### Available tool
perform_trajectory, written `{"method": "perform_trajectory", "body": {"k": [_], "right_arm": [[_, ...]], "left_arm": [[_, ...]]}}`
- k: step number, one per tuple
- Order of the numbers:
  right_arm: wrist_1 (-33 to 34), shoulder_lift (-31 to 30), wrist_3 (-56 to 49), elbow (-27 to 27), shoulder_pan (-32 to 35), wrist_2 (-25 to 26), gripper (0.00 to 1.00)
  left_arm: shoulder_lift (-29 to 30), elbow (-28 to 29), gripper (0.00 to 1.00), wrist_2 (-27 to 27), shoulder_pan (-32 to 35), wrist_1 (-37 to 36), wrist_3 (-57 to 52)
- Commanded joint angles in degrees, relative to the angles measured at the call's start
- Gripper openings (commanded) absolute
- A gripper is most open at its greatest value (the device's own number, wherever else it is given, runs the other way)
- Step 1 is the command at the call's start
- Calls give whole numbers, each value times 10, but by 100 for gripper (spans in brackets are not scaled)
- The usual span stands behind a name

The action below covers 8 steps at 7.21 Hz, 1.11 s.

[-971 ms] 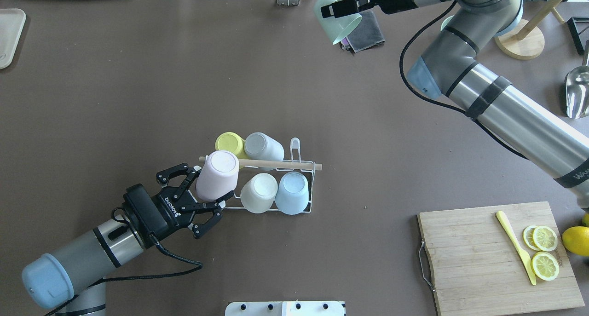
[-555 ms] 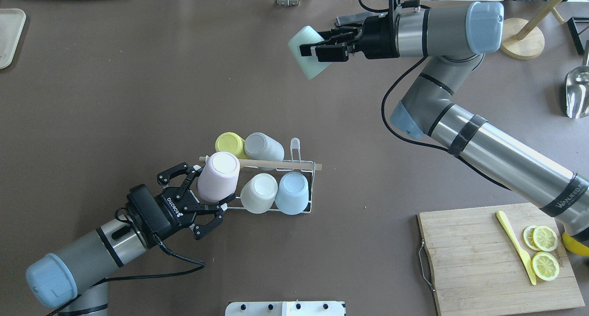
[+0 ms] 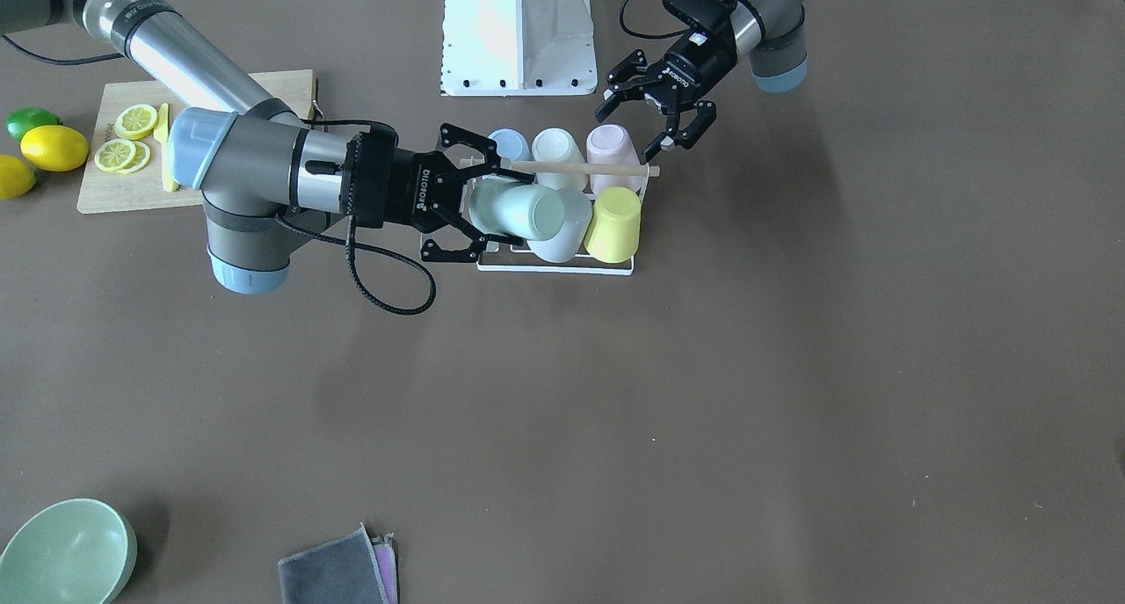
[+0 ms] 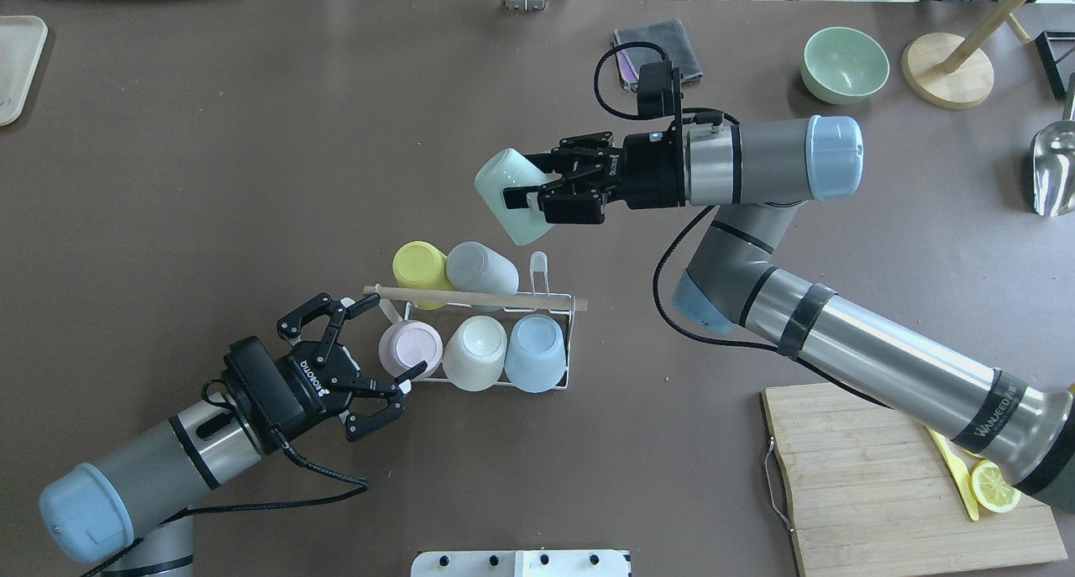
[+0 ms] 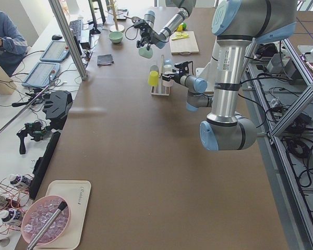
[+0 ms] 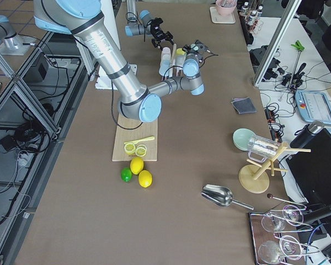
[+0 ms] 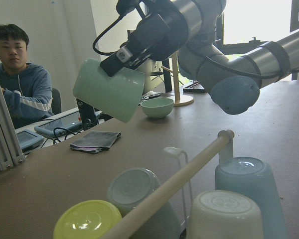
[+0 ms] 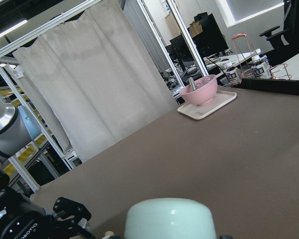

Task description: Place cup on cup holder

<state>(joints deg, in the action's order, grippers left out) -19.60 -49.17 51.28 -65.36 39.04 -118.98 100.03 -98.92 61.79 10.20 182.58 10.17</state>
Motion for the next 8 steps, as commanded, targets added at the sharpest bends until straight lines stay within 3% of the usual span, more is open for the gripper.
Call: {"method": "perform_trajectory", "body": {"k": [1,4,6,8], "right_arm": [[-38,-1,0,5,-10,3,0],[-37,8,-17,38,-19,36,0],[-38,7,-30,47,-31,38,0],[-44,1,-48,46,-46,52,0]], "left_arm": [[-6,-7,97,0,1,14,-1],[-79,-85,97,1,14,1,-2],[-121,-125,97,10,112,-81,5],[-137,-132,97,145,235,-208,17]]}}
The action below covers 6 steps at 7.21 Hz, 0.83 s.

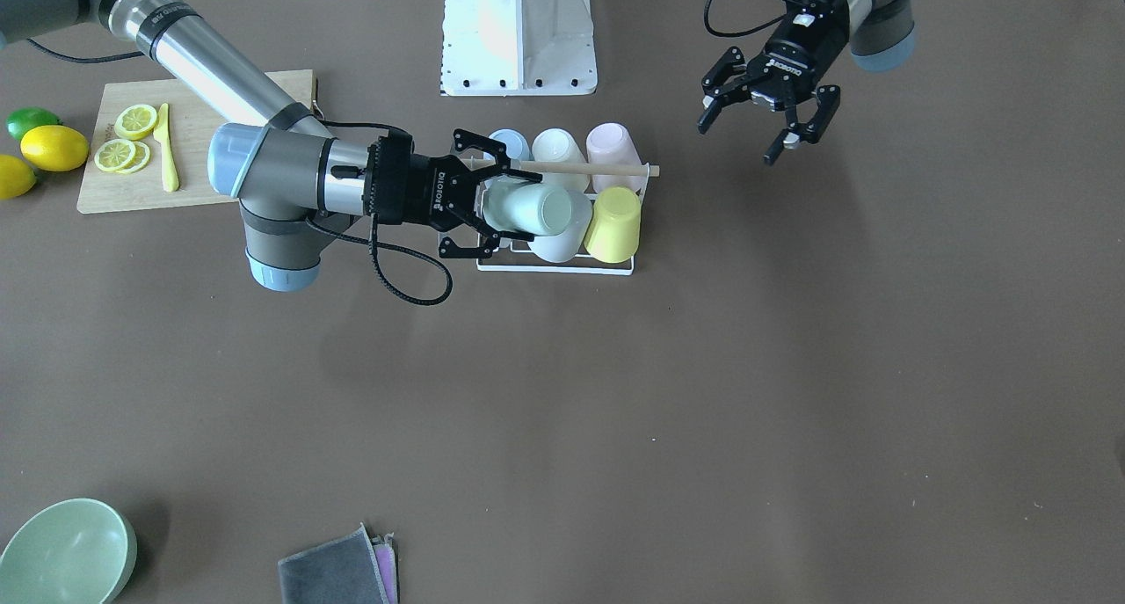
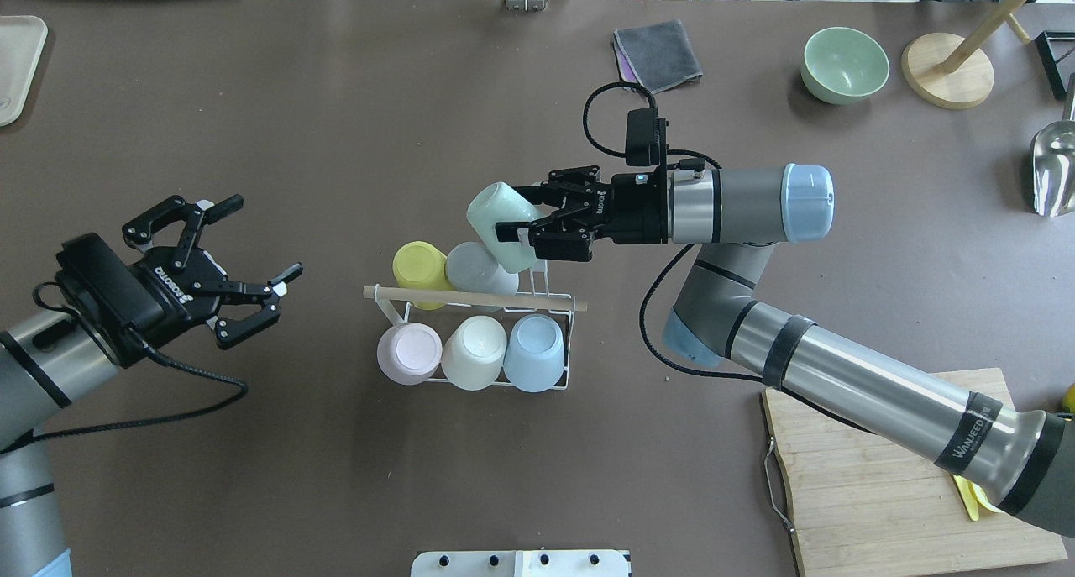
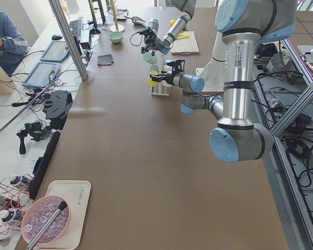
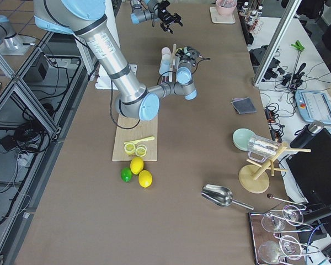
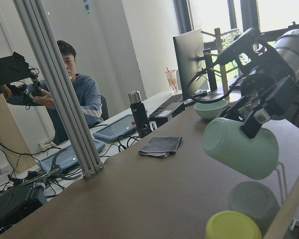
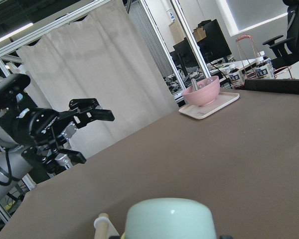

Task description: Place cup on cup holder

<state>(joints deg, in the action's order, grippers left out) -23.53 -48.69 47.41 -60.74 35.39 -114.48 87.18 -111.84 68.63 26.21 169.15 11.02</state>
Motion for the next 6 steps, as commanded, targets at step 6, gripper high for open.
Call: {"method": "perform_trajectory", "body": {"k": [6], "right_arm": [[-36,-33,-9,-3,-14,8,0]], "left_arm": [[5,19,97,495,442,-584,3]]}}
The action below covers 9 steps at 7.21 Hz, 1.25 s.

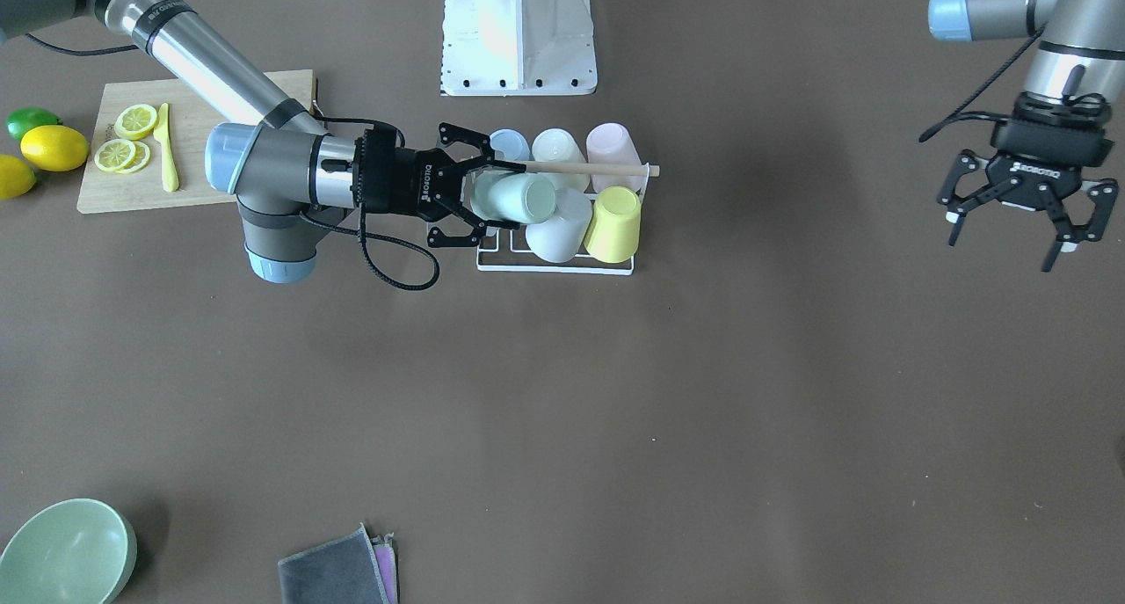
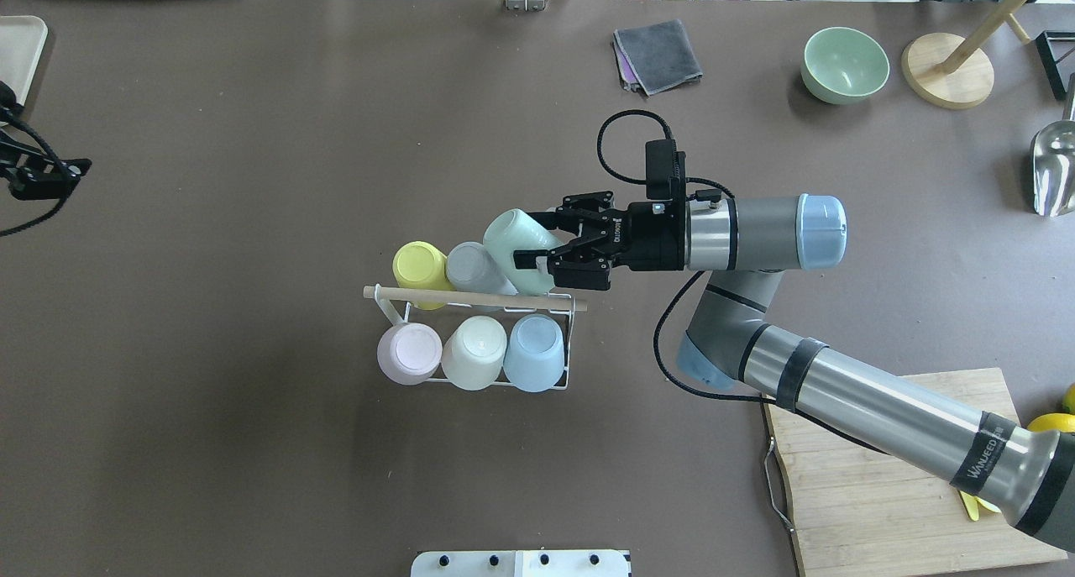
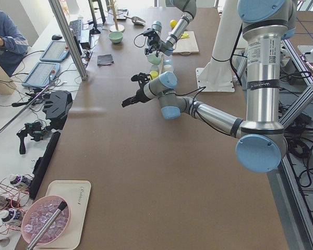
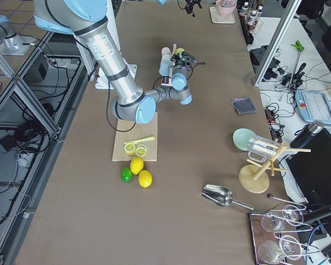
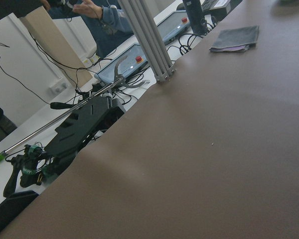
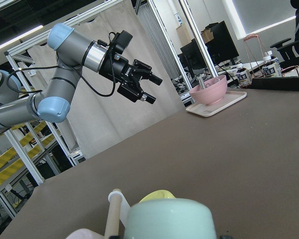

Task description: Place cup on cup holder

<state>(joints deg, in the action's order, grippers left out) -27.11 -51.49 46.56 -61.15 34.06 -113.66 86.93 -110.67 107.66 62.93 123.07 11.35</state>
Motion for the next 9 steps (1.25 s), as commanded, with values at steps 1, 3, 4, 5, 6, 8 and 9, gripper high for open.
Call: {"method": "perform_trajectory", "body": {"k": [1,3,4,5,6,8,9], "right_arm": [[-2,-7,-1,0,0,-1,0],[-15,-13,-1,2,0,2,99],[-28,-17,0,3,0,7,100],[-30,-19,2,2,6,7,100],[-31,-18,5,1,14,7,100],[-27,-12,-1,0,55,8,100],[-4,-8,-1,0,86,15,100]], "left_arm": [[5,11,97,147,131,-197,0],[14,49,97,216,219,-294,0],[14,53,97,220,228,-320,0],[15,63,97,254,229,-341,6],[16,83,97,292,229,-341,8],[11,101,97,318,234,-341,8],[0,103,98,320,238,-342,7]]}}
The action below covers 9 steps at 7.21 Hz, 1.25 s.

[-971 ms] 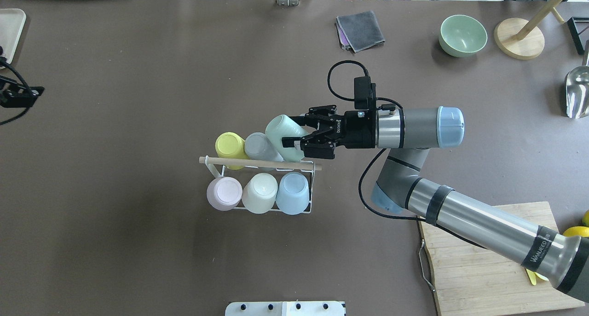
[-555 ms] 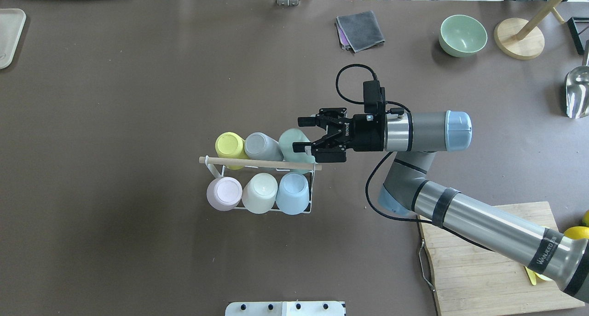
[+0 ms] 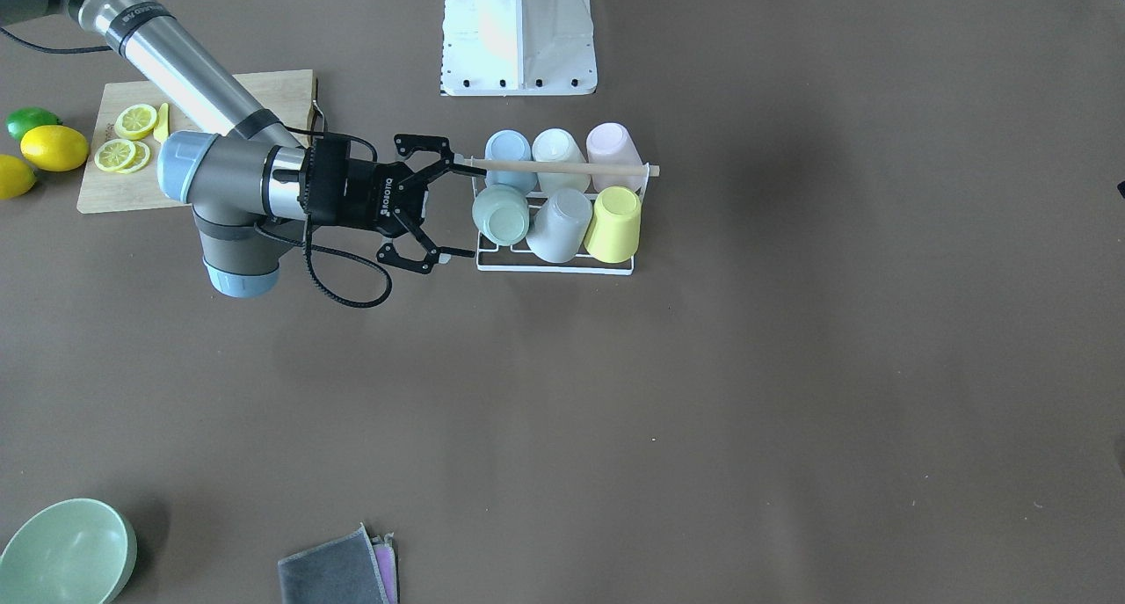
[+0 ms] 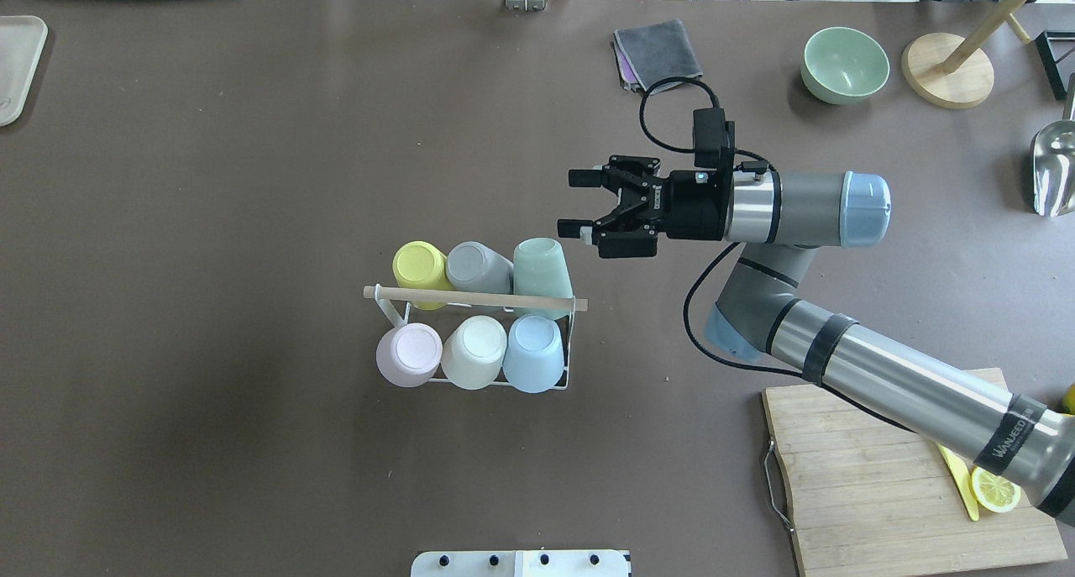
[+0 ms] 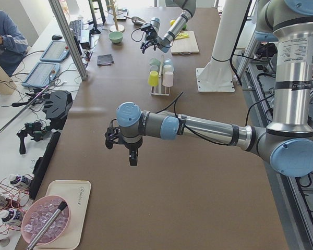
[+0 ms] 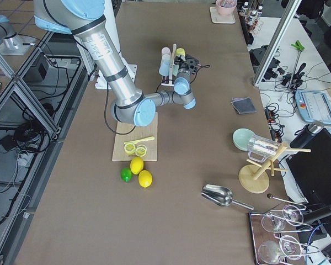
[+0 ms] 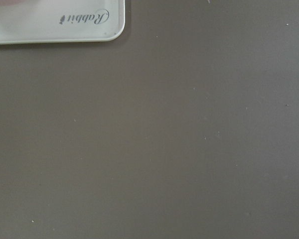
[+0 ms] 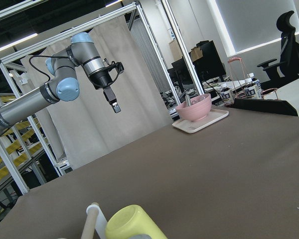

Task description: Place cup on cup holder

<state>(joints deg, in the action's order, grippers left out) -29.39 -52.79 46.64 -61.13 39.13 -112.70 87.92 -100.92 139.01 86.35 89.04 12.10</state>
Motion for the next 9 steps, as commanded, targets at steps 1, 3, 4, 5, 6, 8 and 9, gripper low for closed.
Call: {"method": "perform_trajectory", "body": {"k": [1,3,4,5,6,8,9], "right_arm": [[84,9,-1,-1,82,7,100],[281,29,-1,-1,162,8,100],[376,33,0,-2,173,3,100],[474,33,-2,-14,174,3,100],[554,33,-3,-26,182,5,100],[755,14,6,-92,182,10,100],[875,-14,6,-166,179,7,100]], "left_arm": [[-31,3,97,6,10,4,-5],[-40,3,98,5,12,5,-8],[-39,3,98,4,18,4,-8],[-40,0,98,4,32,4,-8],[-44,-15,97,1,36,2,-8],[-62,-11,97,-2,42,1,-8],[-64,-12,97,-1,46,0,-8]]}}
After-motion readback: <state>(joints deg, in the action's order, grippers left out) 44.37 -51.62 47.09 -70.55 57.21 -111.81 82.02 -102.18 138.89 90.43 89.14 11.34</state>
